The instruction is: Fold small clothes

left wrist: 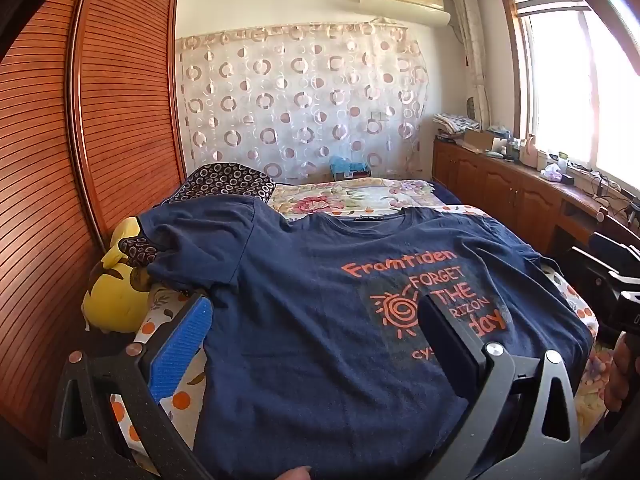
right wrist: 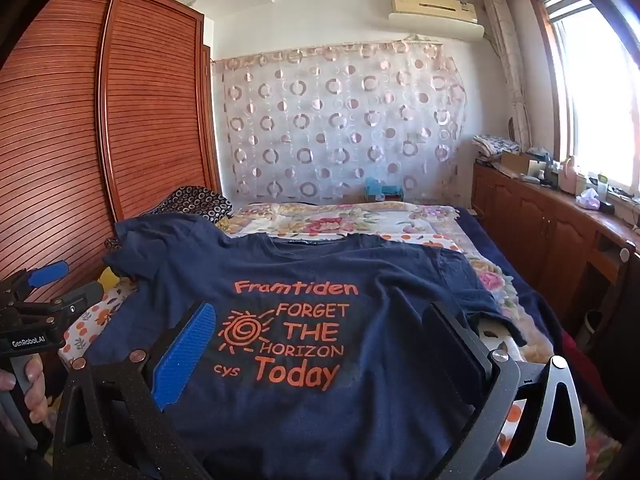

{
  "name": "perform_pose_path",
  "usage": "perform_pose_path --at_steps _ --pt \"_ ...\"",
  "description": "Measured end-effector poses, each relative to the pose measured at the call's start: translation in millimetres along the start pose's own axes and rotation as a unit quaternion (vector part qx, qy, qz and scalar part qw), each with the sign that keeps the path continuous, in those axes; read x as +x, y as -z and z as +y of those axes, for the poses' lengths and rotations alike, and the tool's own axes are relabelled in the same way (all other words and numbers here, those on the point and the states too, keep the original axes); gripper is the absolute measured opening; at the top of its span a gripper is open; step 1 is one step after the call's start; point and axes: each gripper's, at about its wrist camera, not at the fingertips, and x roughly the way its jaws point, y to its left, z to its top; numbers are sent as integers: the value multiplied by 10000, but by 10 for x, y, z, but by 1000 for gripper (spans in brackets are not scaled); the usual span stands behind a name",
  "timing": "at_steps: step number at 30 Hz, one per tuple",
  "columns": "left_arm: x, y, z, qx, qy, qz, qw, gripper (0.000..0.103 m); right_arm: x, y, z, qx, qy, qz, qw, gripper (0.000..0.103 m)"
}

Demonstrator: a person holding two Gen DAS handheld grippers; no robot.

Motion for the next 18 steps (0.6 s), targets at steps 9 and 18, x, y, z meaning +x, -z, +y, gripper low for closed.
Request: perform_pose_path --at_steps 9,18 --pt "35 -9 3 -12 11 -34 10000 103 -7 -2 3 -12 0 -48 10000 103" --pt "-33 -6 11 -33 36 -114 9999 103 -27 -7 -18 -12 12 -70 10000 103"
